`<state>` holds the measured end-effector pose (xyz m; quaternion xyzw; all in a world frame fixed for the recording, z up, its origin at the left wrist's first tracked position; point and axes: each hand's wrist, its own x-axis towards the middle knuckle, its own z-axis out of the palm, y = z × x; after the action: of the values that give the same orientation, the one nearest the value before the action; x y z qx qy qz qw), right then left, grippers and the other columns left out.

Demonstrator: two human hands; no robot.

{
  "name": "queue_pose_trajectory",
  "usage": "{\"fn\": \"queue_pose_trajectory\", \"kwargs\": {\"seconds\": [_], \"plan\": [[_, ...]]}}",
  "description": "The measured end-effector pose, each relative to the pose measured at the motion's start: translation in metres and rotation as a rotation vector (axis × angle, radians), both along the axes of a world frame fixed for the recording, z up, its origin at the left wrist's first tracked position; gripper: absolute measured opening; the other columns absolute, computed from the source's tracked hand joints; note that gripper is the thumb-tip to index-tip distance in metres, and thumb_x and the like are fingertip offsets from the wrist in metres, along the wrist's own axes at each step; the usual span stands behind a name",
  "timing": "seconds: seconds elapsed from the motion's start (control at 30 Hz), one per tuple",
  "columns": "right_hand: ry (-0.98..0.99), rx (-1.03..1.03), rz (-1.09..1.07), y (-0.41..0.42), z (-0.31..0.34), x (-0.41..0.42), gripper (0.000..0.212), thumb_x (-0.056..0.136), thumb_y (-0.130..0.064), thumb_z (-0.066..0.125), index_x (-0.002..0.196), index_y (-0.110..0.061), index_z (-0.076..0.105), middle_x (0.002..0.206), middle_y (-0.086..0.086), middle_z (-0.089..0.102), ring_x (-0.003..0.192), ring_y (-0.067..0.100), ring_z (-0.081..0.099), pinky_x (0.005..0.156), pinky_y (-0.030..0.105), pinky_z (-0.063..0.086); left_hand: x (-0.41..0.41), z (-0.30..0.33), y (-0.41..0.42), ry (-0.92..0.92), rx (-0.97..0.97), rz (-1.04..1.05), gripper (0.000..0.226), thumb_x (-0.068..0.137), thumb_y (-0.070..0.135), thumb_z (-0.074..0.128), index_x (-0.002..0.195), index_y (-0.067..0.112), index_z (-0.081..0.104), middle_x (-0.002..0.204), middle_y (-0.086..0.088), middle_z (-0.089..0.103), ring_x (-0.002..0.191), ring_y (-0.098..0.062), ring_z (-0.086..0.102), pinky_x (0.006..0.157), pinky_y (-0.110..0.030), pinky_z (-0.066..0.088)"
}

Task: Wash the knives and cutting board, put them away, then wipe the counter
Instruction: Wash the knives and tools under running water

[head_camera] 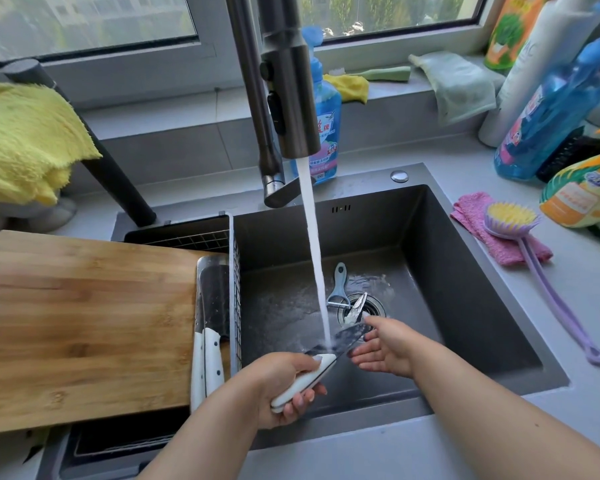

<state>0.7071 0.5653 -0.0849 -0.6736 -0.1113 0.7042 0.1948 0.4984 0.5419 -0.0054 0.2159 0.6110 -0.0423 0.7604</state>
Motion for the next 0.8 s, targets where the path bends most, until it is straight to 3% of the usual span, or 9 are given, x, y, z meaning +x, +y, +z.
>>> {"fn": "queue_pose_trajectory", "kwargs": {"seconds": [0.1,0.23,0.43,0.57,0.7,0.8], "plan": [[0.135,-0.077,-0.07,0.001,0.003,-0.002,0.064,0.098,-0.043,0.04,0.136,0.009,0.033,0.105,0.028,0.06,0.09,0.037,0.062,0.07,0.041,0.053,0.0,-0.001,0.0,0.04,0.033,-0.077,0.035,0.094,0.038,0.052,0.09,0.004,0.061,0.054,0.002,0.05,0.037,-0.003,0.041,0.036,-0.011,0.028],[0.274,-0.152,-0.296,0.001,0.004,-0.001,0.055,0.098,-0.039,0.043,0.121,0.011,0.047,0.1,0.031,0.061,0.088,0.04,0.06,0.084,0.047,0.047,0.001,-0.004,0.001,0.073,0.077,-0.178,0.026,0.09,0.034,0.059,0.085,0.008,0.06,0.051,0.003,0.049,0.036,-0.004,0.039,0.035,-0.012,0.027],[0.355,-0.165,-0.427,-0.005,0.003,-0.013,0.045,0.096,-0.037,0.046,0.116,0.003,0.052,0.108,0.031,0.061,0.091,0.043,0.063,0.061,0.056,0.055,-0.001,0.001,0.003,0.169,0.266,-0.381,0.021,0.089,0.026,0.062,0.088,0.009,0.05,0.057,-0.005,0.051,0.037,-0.009,0.042,0.036,-0.013,0.031],[0.398,-0.156,-0.461,-0.011,0.003,-0.016,0.045,0.098,-0.036,0.044,0.115,0.005,0.049,0.126,0.032,0.053,0.115,0.045,0.055,0.089,0.055,0.048,-0.004,0.002,0.008,0.283,0.381,-0.581,0.026,0.09,0.031,0.061,0.081,0.008,0.052,0.056,-0.006,0.056,0.033,-0.012,0.048,0.037,-0.016,0.037],[0.414,-0.155,-0.457,-0.014,0.007,-0.015,0.047,0.099,-0.035,0.043,0.112,0.01,0.047,0.113,0.035,0.055,0.107,0.047,0.056,0.085,0.053,0.046,-0.005,0.003,0.01,0.355,0.408,-0.633,0.027,0.089,0.035,0.062,0.084,0.008,0.059,0.059,-0.003,0.061,0.039,-0.012,0.053,0.041,-0.019,0.043],[0.411,-0.148,-0.466,-0.014,0.009,-0.015,0.045,0.099,-0.035,0.042,0.105,0.01,0.045,0.106,0.037,0.054,0.115,0.048,0.053,0.088,0.054,0.044,-0.005,0.004,0.012,0.4,0.449,-0.663,0.027,0.088,0.036,0.063,0.081,0.01,0.065,0.059,-0.002,0.063,0.041,-0.013,0.054,0.045,-0.018,0.045]]}}
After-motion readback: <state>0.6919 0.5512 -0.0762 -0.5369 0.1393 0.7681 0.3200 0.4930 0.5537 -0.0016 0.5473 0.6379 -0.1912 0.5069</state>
